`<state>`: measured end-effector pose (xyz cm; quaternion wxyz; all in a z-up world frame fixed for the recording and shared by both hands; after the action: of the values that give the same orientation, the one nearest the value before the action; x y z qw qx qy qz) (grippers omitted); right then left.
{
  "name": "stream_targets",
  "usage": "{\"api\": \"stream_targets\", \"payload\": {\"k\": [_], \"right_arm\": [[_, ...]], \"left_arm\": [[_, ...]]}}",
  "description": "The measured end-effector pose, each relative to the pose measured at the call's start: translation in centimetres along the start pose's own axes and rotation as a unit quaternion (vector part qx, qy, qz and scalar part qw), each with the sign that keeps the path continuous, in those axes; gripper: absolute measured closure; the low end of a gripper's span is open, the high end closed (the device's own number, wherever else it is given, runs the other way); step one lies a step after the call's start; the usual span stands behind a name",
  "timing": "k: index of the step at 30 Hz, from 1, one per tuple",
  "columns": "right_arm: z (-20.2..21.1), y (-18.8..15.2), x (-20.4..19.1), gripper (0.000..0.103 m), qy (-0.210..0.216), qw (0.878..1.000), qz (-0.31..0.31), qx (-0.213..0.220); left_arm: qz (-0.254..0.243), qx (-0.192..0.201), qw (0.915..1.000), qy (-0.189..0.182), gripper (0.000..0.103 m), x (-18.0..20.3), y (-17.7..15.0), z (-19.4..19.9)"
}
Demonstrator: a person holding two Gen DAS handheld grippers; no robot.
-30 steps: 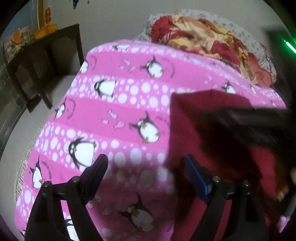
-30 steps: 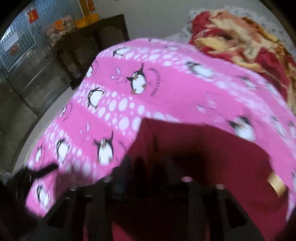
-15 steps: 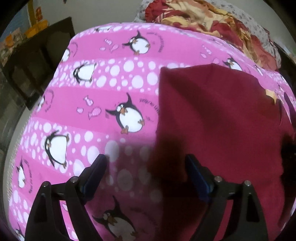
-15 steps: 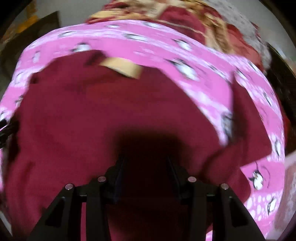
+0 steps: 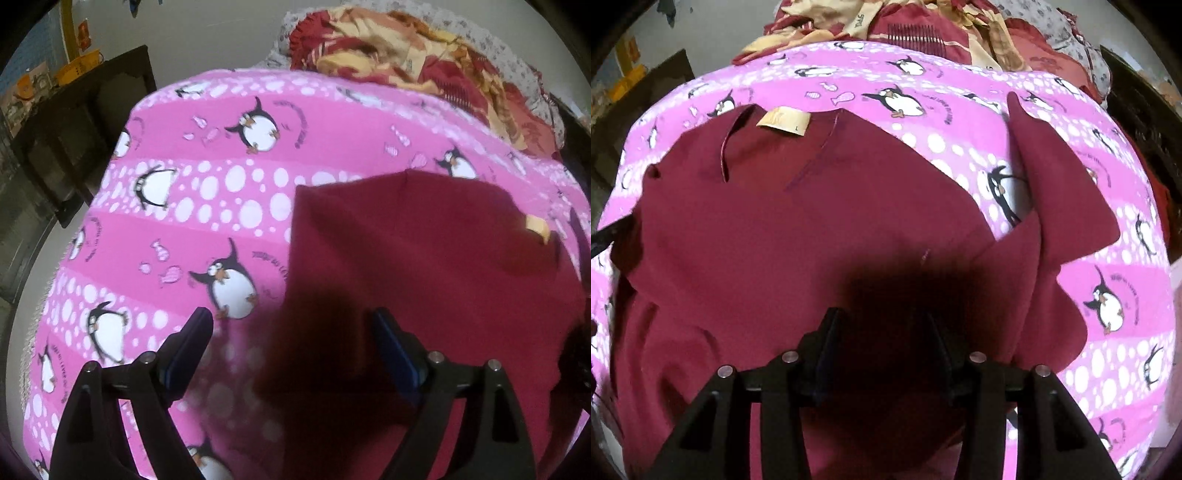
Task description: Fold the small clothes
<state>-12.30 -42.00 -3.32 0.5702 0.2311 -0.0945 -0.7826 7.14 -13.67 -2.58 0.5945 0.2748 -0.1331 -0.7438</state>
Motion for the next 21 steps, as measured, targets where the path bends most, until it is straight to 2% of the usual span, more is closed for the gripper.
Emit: {"api": "stream_targets", "payload": {"k": [3,8,11,17,21], "right_arm": [[0.6,0.0,0.4,0.052,0.013,1.000,-0.010,0.004],[2.7,-0.4,0.1,0.052,0.034,0.999,-0.018,0.022],[3.7,-0.6,0.2,0.046,0.049,0.998,-0.030,0.036],[4.1,-2.3,1.3,0.045,0.033,0.999,-0.034,0.027],[6.2,-3.5,2.1,0.045,0.043,0.997,-0.050,0.048]], "left_arm": [[-0.010,-0.014,0.9998,0.009,0.017,0.8,-0.1,-1.4],[-0.008,-0.012,0.9998,0.011,0.017,1.0,0.2,-1.2],[-0.011,-0.008,0.9999,0.009,0.017,0.9,0.1,-0.5],[-0.017,0.002,0.9999,-0.002,0.017,1.1,-0.7,1.6],[-0.017,0.013,0.9997,-0.011,0.017,1.2,-1.5,3.3]]}}
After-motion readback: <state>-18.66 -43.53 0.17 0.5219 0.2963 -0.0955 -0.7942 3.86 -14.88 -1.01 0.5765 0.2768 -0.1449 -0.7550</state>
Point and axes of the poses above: each gripper's, at about its wrist camera, not at the fingertips, and z roughly against the way its jaws point, x to its right, y to its top, the point moved 8 cm from there along -z, roughly the way its jaws point, and after that the axes turned 15 degrees about y, right-handed, at the moved point
